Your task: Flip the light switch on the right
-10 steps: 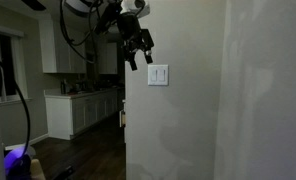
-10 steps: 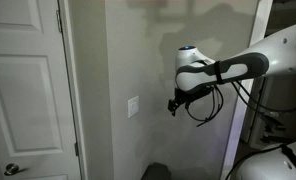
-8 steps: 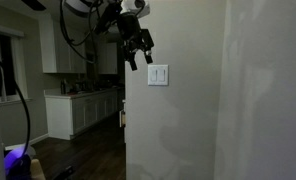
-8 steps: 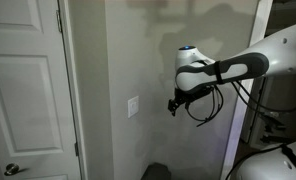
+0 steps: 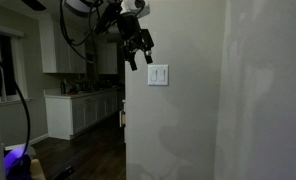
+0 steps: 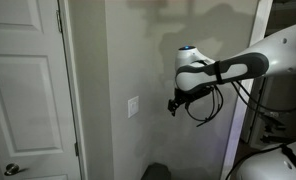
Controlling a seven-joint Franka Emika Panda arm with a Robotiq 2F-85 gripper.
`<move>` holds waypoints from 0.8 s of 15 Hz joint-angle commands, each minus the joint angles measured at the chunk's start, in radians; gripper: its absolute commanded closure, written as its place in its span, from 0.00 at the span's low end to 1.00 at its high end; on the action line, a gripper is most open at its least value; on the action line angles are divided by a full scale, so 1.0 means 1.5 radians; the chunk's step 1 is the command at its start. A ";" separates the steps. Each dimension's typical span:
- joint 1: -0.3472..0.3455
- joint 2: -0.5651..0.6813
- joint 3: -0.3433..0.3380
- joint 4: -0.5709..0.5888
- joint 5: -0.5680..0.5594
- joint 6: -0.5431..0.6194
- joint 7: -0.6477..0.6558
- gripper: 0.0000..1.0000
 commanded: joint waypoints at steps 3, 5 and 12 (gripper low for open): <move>0.016 0.141 0.008 0.080 -0.027 0.070 -0.003 0.00; 0.023 0.207 0.013 0.124 -0.037 0.103 -0.007 0.00; 0.055 0.367 -0.020 0.225 0.000 0.214 -0.046 0.61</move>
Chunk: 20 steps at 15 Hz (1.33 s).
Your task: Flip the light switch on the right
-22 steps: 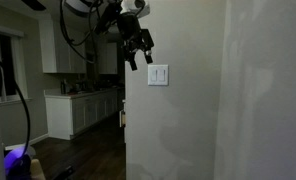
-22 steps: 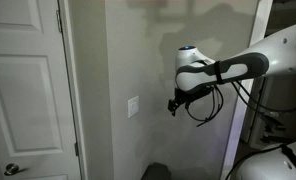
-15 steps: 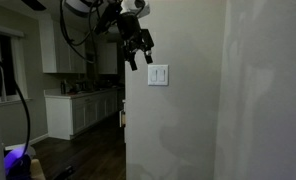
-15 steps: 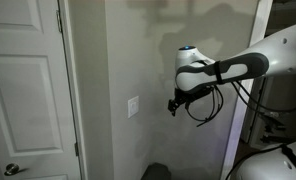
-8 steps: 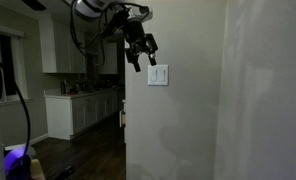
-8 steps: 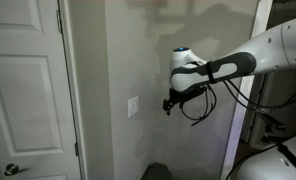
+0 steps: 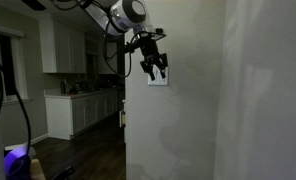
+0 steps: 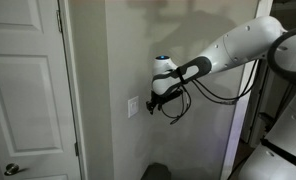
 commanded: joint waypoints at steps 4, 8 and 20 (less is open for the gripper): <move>0.023 0.100 -0.035 0.085 0.036 0.065 -0.035 0.85; 0.031 0.115 -0.038 0.124 0.042 0.071 -0.034 1.00; 0.055 0.161 -0.034 0.196 0.139 0.051 -0.122 1.00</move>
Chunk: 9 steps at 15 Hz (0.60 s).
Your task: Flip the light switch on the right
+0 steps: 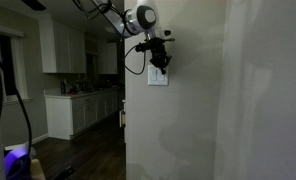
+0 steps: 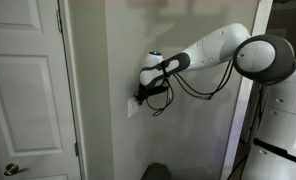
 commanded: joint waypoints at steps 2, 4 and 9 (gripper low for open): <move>0.007 0.024 -0.003 0.021 0.048 -0.008 -0.059 1.00; 0.007 0.023 -0.004 0.018 0.052 -0.006 -0.065 1.00; 0.007 0.013 -0.004 0.005 0.067 0.020 -0.064 1.00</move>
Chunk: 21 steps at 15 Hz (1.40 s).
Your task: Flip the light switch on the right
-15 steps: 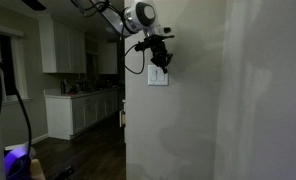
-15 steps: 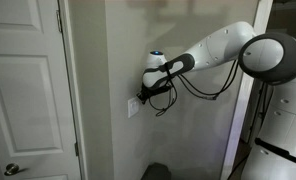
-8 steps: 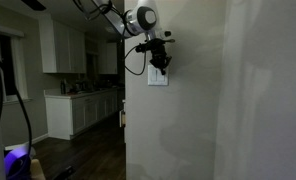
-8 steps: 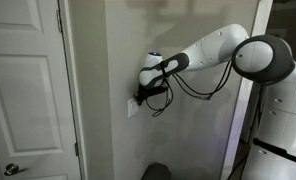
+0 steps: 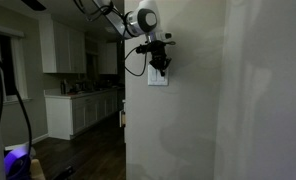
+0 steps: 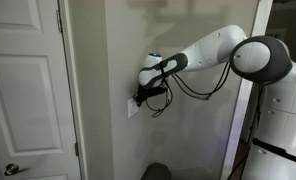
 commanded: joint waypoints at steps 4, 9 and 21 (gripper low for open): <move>0.006 -0.025 -0.003 -0.014 0.036 0.026 -0.027 1.00; 0.012 -0.046 0.000 -0.022 0.032 0.029 -0.029 1.00; 0.006 -0.094 -0.007 -0.035 -0.034 -0.047 0.033 1.00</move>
